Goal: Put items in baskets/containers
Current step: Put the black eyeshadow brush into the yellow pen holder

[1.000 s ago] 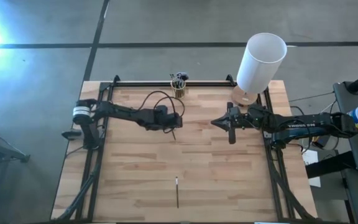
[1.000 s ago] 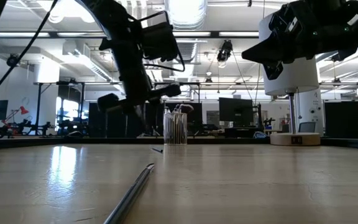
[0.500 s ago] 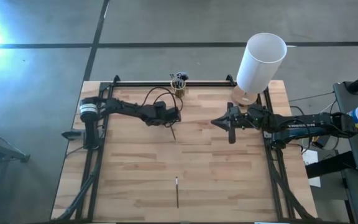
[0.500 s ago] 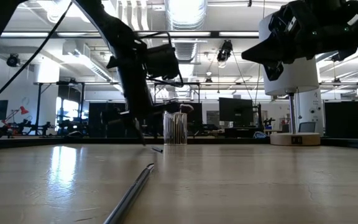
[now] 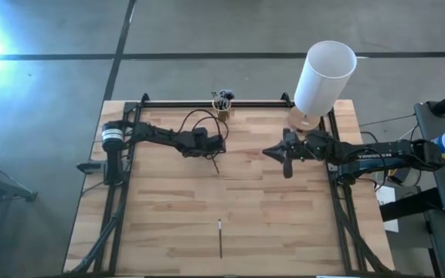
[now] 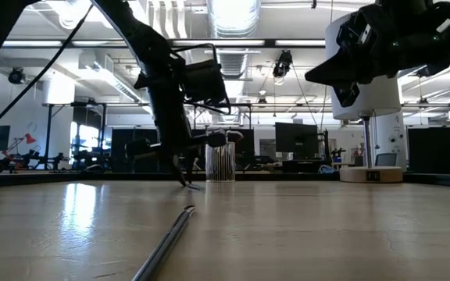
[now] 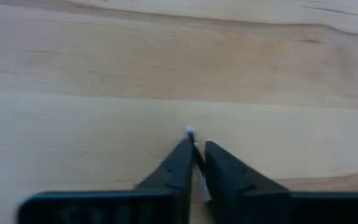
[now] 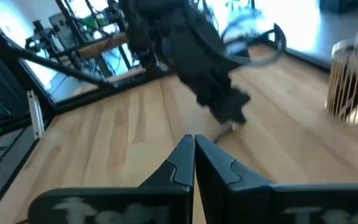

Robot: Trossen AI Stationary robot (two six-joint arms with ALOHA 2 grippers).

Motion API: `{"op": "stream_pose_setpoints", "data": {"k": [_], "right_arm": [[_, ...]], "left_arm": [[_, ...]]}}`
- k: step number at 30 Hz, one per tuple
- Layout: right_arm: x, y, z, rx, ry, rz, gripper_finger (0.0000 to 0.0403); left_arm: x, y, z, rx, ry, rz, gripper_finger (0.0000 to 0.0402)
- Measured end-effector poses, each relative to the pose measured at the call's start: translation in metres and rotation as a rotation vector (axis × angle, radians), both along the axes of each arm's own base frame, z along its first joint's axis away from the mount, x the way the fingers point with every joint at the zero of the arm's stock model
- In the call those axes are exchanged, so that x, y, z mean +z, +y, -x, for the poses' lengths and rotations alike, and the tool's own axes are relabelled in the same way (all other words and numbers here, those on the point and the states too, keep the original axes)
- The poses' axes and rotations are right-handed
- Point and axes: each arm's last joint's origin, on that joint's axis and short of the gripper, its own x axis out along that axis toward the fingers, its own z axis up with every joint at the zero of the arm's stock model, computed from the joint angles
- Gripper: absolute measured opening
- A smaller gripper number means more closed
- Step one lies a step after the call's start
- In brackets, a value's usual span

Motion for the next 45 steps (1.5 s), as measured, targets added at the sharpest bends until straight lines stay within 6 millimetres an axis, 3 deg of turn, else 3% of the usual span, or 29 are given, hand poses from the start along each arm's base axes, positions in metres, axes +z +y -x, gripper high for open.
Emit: {"op": "stream_pose_setpoints", "data": {"k": [3,8,15,25,35,45], "right_arm": [[-0.006,0.003,-0.001,0.006,0.049,-0.049,0.0008],[-0.023,0.009,-0.009,0.008,0.148,-0.181,0.0008],[-0.06,0.013,-0.025,-0.117,0.294,-0.467,0.0012],[-0.087,0.013,-0.062,-0.177,0.257,-0.729,0.0098],[-0.097,0.009,-0.103,-0.217,0.269,-0.813,0.0168],[-0.098,0.0,-0.116,-0.369,0.223,-0.823,0.0161]], "left_arm": [[0.001,-0.001,0.001,0.022,-0.015,-0.006,0.0009],[0.0,-0.006,0.0,0.068,-0.111,-0.006,0.0003],[0.002,-0.015,-0.011,0.099,-0.27,0.012,0.0],[0.009,-0.024,-0.026,0.06,-0.447,0.104,0.0],[0.009,-0.024,-0.029,0.06,-0.614,0.103,0.0],[0.013,-0.03,-0.024,0.041,-0.764,0.082,0.0]]}}
